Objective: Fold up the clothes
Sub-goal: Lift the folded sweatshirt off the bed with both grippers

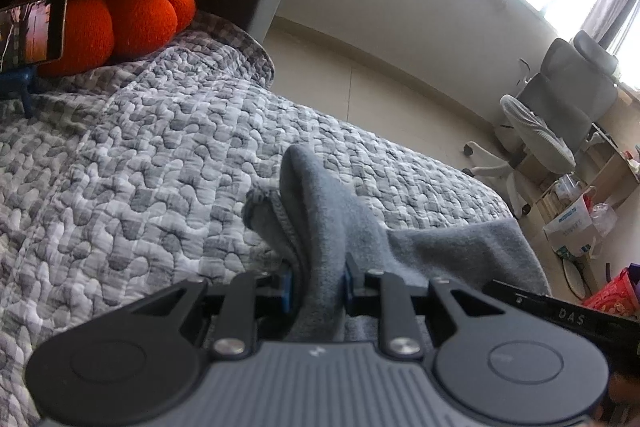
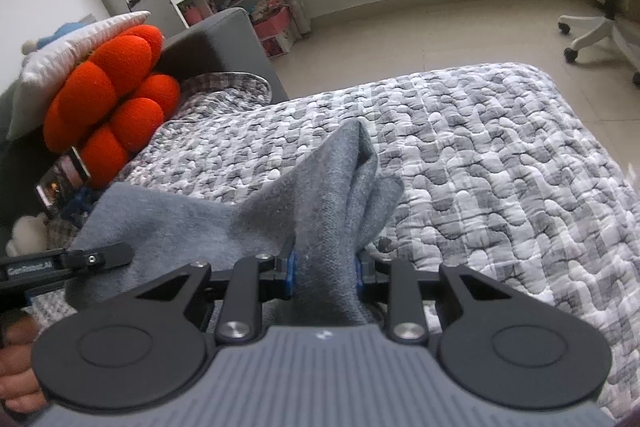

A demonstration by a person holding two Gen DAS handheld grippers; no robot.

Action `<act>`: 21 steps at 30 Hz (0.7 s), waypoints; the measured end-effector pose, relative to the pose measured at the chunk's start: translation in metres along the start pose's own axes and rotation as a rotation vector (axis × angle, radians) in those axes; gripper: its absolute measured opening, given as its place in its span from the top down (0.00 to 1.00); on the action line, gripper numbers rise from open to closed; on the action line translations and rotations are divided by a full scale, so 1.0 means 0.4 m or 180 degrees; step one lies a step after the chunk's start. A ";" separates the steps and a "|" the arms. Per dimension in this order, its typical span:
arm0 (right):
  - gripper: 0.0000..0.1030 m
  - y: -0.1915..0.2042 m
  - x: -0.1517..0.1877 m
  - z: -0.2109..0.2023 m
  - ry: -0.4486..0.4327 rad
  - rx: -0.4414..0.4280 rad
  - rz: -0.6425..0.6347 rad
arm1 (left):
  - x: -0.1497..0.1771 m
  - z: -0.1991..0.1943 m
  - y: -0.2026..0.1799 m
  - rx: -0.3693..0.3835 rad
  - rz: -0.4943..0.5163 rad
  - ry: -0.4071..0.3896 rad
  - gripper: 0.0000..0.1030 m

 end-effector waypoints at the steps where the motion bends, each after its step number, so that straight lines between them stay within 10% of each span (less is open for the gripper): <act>1: 0.72 0.007 -0.002 -0.001 -0.0022 0.0038 -0.0042 | 0.000 -0.001 -0.002 -0.0013 0.0005 0.0002 0.78; 21: 0.72 0.243 -0.033 0.007 -0.0339 0.0124 -0.0492 | -0.050 -0.160 0.073 -0.0161 -0.0163 -0.0170 0.79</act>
Point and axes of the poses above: each gripper's, at about its wrist camera, not at the fingertips, and z roughly the way its jaws point, y to its left, x to its underside, the point moved 5 cm from there along z, roughly the way its jaws point, and after that the axes turned 2 degrees about -y, right-handed, at the moved point
